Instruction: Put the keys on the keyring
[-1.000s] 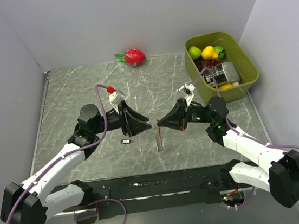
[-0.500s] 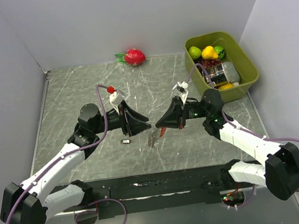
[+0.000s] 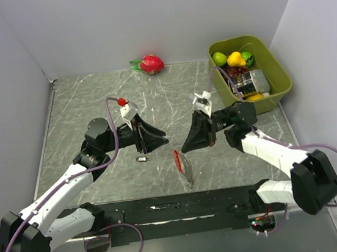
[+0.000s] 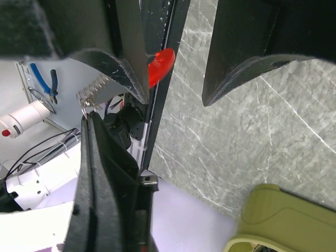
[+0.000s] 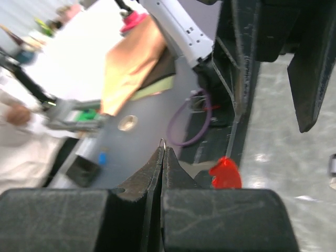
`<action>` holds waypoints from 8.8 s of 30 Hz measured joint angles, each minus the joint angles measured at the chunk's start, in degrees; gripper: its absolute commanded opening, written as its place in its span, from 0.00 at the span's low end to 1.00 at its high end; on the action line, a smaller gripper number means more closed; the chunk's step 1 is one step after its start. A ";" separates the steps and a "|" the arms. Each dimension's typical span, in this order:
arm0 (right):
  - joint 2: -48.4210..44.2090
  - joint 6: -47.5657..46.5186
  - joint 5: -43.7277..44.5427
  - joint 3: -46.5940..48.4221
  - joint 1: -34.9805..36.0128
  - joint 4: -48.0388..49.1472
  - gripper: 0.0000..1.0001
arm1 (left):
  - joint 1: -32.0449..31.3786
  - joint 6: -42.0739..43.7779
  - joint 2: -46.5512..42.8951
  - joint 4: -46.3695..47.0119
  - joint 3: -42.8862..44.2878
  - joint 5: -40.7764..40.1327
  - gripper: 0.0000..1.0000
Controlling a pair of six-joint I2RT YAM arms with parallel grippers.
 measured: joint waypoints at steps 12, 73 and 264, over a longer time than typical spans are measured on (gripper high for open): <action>0.50 18.43 -1.38 4.04 2.03 8.59 0.00 | 0.00 0.37 -0.33 0.04 -0.04 -0.98 0.50; -21.29 -23.32 35.26 -5.55 0.13 -36.72 0.00 | -8.41 1.03 6.86 1.36 5.86 -4.02 0.24; -20.92 -27.96 43.76 -2.49 6.14 -23.39 0.91 | -8.85 9.07 7.10 -11.69 21.20 -5.14 0.01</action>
